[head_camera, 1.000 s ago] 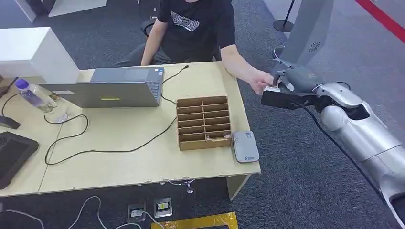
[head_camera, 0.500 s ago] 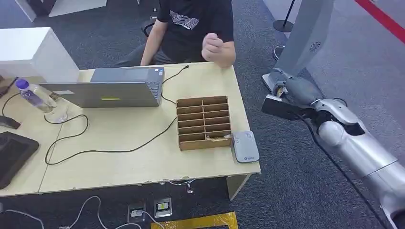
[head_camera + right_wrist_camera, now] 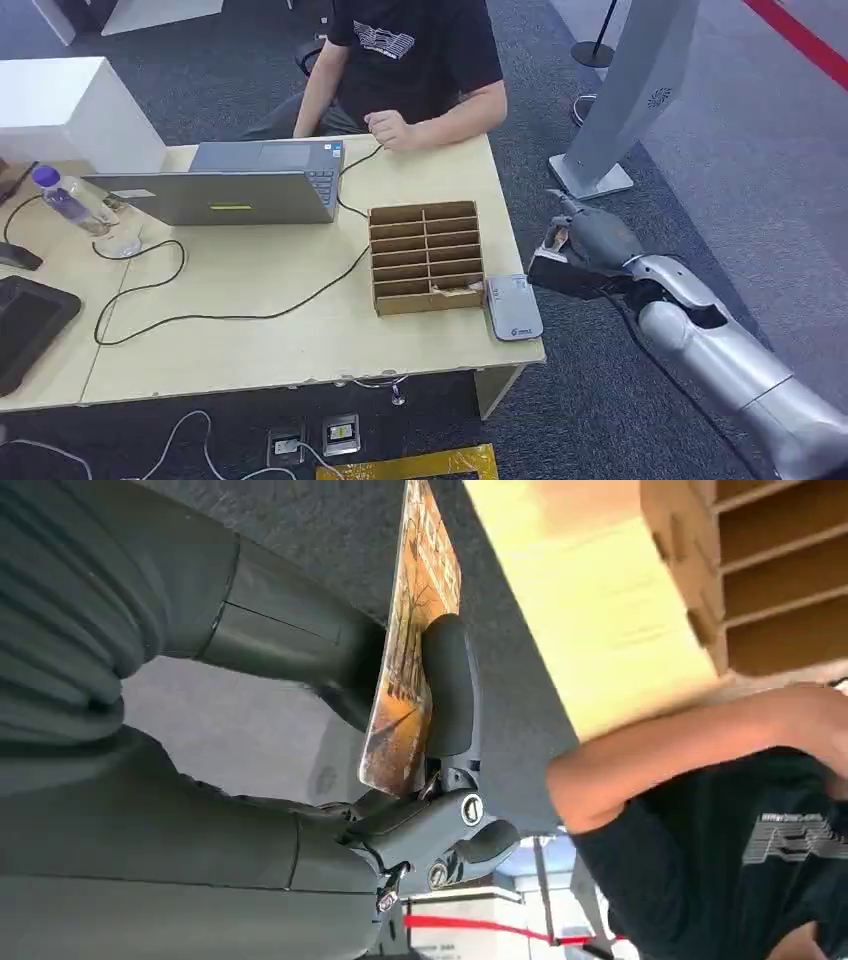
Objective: Pass the card to the sensor for recognition and then transmit it.
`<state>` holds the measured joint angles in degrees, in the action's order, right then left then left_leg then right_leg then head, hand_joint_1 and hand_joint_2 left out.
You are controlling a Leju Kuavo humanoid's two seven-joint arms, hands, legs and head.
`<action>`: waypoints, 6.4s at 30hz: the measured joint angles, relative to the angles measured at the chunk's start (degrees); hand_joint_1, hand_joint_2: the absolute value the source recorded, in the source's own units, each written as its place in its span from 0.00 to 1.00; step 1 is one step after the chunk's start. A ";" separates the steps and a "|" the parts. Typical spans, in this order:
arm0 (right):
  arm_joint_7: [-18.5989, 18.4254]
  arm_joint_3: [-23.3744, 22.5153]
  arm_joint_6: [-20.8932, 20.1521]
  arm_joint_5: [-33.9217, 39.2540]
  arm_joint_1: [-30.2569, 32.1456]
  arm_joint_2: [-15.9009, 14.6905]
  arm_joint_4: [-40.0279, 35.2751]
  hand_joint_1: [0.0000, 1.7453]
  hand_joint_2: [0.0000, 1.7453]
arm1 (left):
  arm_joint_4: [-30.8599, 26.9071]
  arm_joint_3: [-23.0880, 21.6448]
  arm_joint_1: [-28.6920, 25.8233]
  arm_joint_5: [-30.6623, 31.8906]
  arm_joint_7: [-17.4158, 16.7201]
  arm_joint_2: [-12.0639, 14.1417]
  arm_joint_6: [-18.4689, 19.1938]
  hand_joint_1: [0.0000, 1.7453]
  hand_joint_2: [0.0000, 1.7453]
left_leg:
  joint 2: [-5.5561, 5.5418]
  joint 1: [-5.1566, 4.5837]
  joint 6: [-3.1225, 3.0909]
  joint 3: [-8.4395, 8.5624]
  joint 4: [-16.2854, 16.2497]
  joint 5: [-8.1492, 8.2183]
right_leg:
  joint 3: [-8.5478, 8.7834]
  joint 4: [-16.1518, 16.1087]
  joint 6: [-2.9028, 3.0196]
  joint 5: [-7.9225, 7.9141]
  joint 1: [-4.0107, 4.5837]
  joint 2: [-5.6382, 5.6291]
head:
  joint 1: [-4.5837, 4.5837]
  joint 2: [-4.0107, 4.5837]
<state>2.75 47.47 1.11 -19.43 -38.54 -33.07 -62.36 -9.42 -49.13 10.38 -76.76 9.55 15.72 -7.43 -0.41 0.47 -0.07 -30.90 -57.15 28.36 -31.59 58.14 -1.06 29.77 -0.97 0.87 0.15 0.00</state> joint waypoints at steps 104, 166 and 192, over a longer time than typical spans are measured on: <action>12.04 -8.22 6.62 3.38 -15.88 28.89 23.21 1.00 1.00 | -0.07 -1.60 1.32 5.11 -1.75 -1.22 -1.79 0.00 0.00 | 0.37 0.11 0.22 0.01 0.00 -0.14 | -0.17 0.13 0.13 -0.16 0.09 -0.49 | 0.00 0.00; -17.05 -8.61 1.42 0.27 -3.96 17.39 -8.66 0.00 1.00 | -0.07 -2.27 -2.07 -0.07 -1.60 -1.36 -0.94 0.00 0.00 | 0.39 0.10 0.25 0.04 -0.01 -0.12 | -0.24 0.08 0.15 -0.16 0.09 -0.54 | 0.00 0.00; -17.73 -11.54 3.95 -50.29 20.43 8.48 -23.26 0.00 1.00 | -0.07 -1.03 -2.08 0.11 -1.60 -1.09 -2.32 0.00 0.00 | 0.39 0.16 0.29 0.01 0.01 -0.09 | -0.21 0.06 0.17 -0.15 0.15 -0.55 | 0.00 0.00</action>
<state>-14.97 35.93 5.07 -69.72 -18.11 -24.59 -85.61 -9.49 -50.16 8.30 -76.65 7.96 14.62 -9.75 -0.02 0.64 0.22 -30.88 -57.14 28.27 -31.80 58.20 -0.89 29.62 -0.82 0.33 0.15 0.00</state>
